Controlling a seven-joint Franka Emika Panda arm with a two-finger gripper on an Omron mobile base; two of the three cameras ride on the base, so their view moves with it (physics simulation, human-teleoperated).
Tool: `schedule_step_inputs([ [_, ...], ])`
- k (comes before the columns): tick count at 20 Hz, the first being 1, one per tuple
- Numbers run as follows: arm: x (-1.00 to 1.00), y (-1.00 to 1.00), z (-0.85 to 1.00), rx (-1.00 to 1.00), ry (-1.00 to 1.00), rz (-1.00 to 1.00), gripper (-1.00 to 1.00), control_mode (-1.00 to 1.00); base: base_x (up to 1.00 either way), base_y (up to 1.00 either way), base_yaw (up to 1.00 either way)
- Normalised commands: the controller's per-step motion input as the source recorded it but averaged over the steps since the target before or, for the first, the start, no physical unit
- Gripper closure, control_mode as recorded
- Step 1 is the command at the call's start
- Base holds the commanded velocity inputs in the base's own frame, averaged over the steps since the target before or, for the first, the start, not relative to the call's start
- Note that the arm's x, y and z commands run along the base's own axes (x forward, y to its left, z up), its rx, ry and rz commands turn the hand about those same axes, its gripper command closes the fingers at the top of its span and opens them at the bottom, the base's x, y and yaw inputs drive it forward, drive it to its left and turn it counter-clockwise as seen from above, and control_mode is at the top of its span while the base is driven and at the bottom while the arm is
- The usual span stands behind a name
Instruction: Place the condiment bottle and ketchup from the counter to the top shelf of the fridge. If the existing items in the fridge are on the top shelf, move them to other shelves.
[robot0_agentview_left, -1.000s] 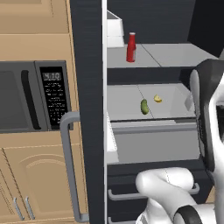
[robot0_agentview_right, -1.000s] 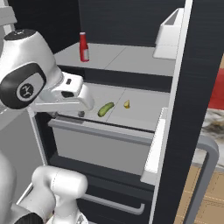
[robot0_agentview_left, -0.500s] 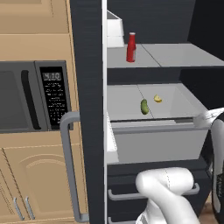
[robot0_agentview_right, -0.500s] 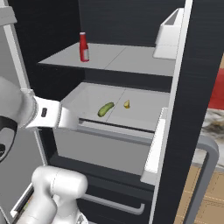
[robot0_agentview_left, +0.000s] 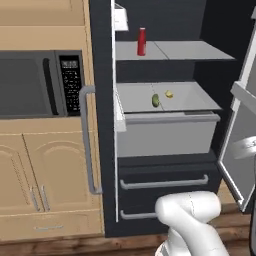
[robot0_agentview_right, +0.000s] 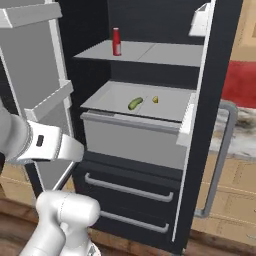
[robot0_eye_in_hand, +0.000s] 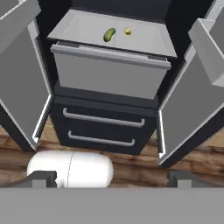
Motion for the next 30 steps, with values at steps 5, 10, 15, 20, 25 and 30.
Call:
schedule_step_inputs([
  [5,0.0,0.0,0.0,0.0,0.0,0.0,-1.0,1.0,-0.85,-0.49,-0.18],
  [10,0.0,0.0,0.0,0.0,0.0,0.0,-1.0,1.0,-0.1,-1.0,-0.33],
  [15,0.0,0.0,0.0,0.0,0.0,0.0,-1.0,1.0,0.88,-1.0,-0.06],
  [20,0.0,0.0,0.0,0.0,0.0,0.0,-1.0,1.0,1.0,-1.0,0.08],
  [25,0.0,0.0,0.0,0.0,0.0,0.0,-1.0,1.0,0.9,-1.0,0.08],
  [30,0.0,0.0,0.0,0.0,0.0,0.0,-1.0,1.0,0.9,-1.0,0.18],
])
